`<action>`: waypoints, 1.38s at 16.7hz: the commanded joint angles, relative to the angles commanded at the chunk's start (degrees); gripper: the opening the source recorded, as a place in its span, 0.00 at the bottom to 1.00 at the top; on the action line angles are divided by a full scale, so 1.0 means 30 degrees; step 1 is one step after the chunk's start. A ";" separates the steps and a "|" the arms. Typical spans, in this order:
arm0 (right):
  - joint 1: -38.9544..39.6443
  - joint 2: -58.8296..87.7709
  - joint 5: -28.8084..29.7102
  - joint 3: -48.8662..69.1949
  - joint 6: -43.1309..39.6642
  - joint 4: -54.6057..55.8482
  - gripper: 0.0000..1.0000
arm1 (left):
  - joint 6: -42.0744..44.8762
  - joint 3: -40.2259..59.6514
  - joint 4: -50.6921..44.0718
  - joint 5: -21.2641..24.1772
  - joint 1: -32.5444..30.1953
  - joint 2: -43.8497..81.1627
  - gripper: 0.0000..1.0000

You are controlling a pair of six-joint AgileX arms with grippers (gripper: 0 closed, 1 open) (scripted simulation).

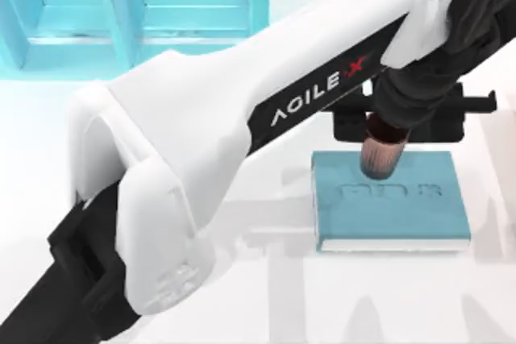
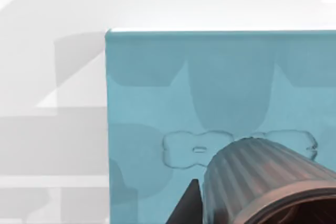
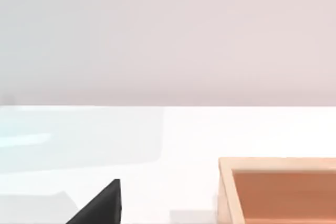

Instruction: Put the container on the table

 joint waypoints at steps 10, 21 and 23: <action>0.0000 0.0000 0.0000 0.0000 0.0000 0.0000 1.00 | 0.2219 -0.3023 0.2062 0.0548 0.2763 -0.2816 0.00; 0.0000 0.0000 0.0000 0.0000 0.0000 0.0000 1.00 | 1.0594 -1.9194 0.7201 0.2083 1.0509 -1.2397 0.00; 0.0000 0.0000 0.0000 0.0000 0.0000 0.0000 1.00 | 1.2056 -2.0996 0.8207 0.2358 1.2066 -1.3984 0.00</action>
